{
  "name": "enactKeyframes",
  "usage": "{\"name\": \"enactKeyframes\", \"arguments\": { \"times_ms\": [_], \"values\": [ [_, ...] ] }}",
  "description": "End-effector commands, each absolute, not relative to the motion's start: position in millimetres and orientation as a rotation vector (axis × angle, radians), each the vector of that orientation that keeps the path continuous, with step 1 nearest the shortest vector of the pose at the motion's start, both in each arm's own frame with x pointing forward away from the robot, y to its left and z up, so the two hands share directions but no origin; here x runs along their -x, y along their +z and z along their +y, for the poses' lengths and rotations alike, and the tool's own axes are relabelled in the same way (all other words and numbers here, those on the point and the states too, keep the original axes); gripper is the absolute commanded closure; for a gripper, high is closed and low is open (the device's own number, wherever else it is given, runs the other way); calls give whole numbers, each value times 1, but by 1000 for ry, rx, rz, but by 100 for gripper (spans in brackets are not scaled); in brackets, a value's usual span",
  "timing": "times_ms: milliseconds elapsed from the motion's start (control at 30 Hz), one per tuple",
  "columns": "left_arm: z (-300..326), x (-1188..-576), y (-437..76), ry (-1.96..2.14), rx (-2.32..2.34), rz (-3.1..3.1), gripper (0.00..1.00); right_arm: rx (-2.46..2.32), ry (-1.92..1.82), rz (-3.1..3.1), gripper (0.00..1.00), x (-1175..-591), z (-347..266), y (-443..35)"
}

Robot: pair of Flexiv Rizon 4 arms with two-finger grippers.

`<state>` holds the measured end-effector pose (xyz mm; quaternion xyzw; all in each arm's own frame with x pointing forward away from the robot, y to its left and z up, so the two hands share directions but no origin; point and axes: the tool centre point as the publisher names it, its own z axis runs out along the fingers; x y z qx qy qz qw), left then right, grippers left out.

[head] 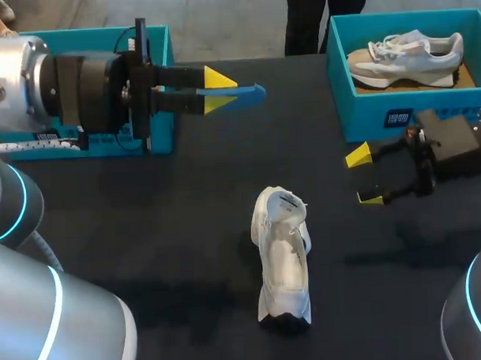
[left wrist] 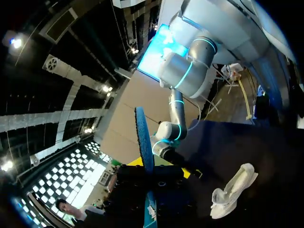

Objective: Take the shoe out of the shoebox, open the shoe tongue, remove and reinsert the insole, then place the shoe into the shoebox

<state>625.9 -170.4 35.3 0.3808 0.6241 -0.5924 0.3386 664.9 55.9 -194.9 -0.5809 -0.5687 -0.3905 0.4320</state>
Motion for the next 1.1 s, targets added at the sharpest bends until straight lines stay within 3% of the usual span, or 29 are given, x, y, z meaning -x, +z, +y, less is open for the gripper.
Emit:
{"name": "enactKeyframes", "arguments": {
  "times_ms": [33,533,1100],
  "values": [
    [-175,-634,10,-1418,-1107,1339,100,1451,-987,-1384,0,-669,62,-195],
    [-186,-634,-39,-1102,-1285,1013,100,1371,-1095,-1262,0,-689,63,-171],
    [-187,-633,-41,-1066,-1306,976,100,1352,-1122,-1240,0,-696,64,-167]
  ]
}}
